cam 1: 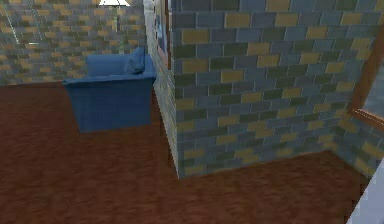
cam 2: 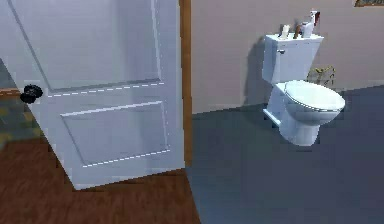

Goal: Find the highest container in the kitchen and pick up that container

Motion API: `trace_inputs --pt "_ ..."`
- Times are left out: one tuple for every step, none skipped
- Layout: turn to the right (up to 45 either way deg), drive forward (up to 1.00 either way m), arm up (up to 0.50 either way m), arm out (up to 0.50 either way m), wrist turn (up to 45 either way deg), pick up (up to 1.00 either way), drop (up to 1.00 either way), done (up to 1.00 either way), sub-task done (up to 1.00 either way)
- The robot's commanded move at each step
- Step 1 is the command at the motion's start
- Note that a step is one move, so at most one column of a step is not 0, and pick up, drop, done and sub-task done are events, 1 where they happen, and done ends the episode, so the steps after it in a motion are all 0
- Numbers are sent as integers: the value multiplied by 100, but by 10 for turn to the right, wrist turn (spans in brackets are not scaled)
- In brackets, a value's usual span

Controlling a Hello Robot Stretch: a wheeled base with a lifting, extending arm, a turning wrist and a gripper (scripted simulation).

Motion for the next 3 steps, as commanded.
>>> trace_inputs --pt "-90 0 0 0 0 0 0 0 0" --pt "0 30 0 0 0 0 0 0 0" --pt "-210 0 0 0 0 0 0 0 0"
